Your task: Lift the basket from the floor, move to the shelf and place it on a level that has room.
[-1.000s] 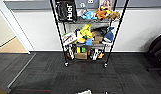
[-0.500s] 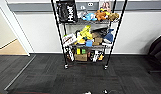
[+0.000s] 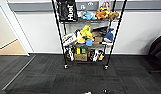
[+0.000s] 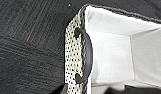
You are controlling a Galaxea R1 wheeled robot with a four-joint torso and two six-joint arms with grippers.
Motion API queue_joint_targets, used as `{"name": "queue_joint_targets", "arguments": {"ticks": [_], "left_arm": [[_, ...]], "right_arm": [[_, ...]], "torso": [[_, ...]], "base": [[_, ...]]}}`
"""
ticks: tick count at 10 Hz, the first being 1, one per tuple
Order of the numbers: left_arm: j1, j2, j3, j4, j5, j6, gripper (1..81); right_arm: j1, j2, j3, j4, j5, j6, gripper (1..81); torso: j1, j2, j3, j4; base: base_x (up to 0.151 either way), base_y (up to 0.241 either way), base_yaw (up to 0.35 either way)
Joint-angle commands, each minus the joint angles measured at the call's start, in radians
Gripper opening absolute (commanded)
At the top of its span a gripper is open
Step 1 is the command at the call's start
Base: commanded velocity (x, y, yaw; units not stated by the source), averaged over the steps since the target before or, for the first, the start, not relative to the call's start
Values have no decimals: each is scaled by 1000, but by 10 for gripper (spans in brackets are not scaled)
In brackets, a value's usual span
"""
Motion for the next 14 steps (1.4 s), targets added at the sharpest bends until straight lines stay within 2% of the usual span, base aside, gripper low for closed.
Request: {"name": "queue_joint_targets", "arguments": {"ticks": [1, 3, 4, 5, 7, 10, 11, 14], "left_arm": [[-106, -25, 4, -9, 67, 3, 811], [-118, -27, 4, -9, 81, 3, 811], [-133, -31, 4, -9, 88, 3, 811], [-151, -36, 3, -10, 99, 3, 811], [-181, -38, 3, -9, 111, 3, 811], [-199, -34, 1, -9, 131, 3, 811], [-199, -34, 1, -9, 131, 3, 811], [-198, -33, 1, -9, 130, 3, 811]], "right_arm": [[140, 4, 1, 21, -53, 5, 811], [157, 30, -39, 28, -87, 5, 811], [167, 41, -51, 28, -90, 5, 811], [174, 49, -53, 33, -90, 5, 811], [180, 63, -60, 36, -90, 5, 811], [179, 92, -88, 38, -90, 5, 811], [177, 99, -97, 39, -90, 5, 811], [180, 127, -113, 41, -90, 7, 811]], "torso": [[63, -97, -91, 0], [103, -162, -151, 0], [125, -195, -89, 0], [144, -225, -117, 0], [175, -275, -135, 0], [238, -375, -138, 0], [195, -309, -138, 0], [227, -360, -138, 0]], "base": [[0, 0, 0], [0, 0, 0], [0, 0, 0], [0, 0, 0], [0, 0, 0], [0, 0, 0], [0, 0, 0], [0, 0, 0]]}}
